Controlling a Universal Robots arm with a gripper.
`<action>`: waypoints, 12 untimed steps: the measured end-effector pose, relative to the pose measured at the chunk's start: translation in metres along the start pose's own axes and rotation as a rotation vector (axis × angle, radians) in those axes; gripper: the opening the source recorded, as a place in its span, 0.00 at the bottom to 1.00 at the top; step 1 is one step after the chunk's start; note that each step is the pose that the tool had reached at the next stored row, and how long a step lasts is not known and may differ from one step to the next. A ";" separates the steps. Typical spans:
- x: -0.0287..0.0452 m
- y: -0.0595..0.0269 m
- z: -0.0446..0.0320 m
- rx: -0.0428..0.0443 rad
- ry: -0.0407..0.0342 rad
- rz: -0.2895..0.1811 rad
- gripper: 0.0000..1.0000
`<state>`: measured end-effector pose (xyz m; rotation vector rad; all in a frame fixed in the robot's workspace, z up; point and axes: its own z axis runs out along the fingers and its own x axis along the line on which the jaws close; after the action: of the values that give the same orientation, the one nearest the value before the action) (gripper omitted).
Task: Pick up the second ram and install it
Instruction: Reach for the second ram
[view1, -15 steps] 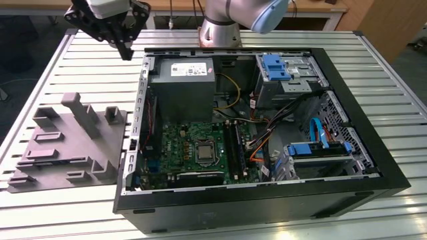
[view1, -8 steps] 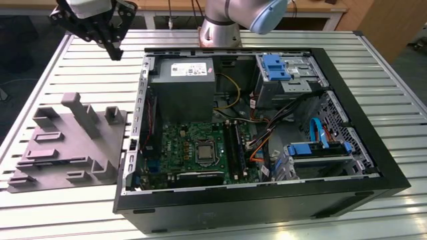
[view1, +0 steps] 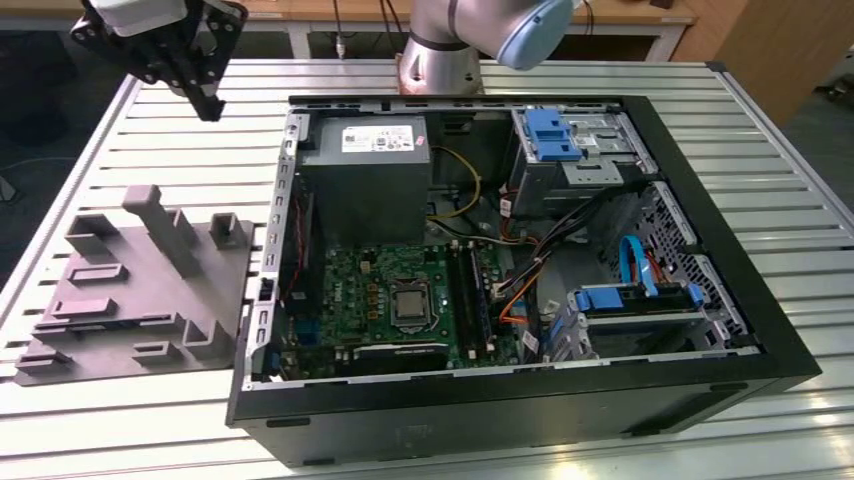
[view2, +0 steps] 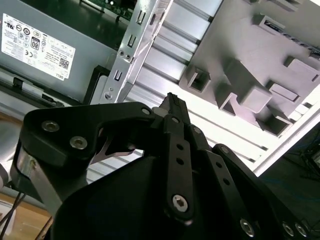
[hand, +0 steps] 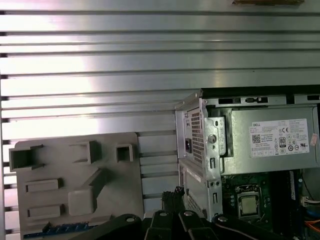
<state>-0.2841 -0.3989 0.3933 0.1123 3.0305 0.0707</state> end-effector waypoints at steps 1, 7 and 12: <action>0.0024 -0.0002 -0.0003 -0.0001 -0.0011 0.000 0.10; 0.0157 -0.0011 -0.0017 -0.0006 -0.0073 0.000 0.10; 0.0268 -0.0019 -0.0029 -0.0009 -0.0122 -0.001 0.10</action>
<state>-0.3111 -0.3989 0.3933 0.1114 3.0183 0.0711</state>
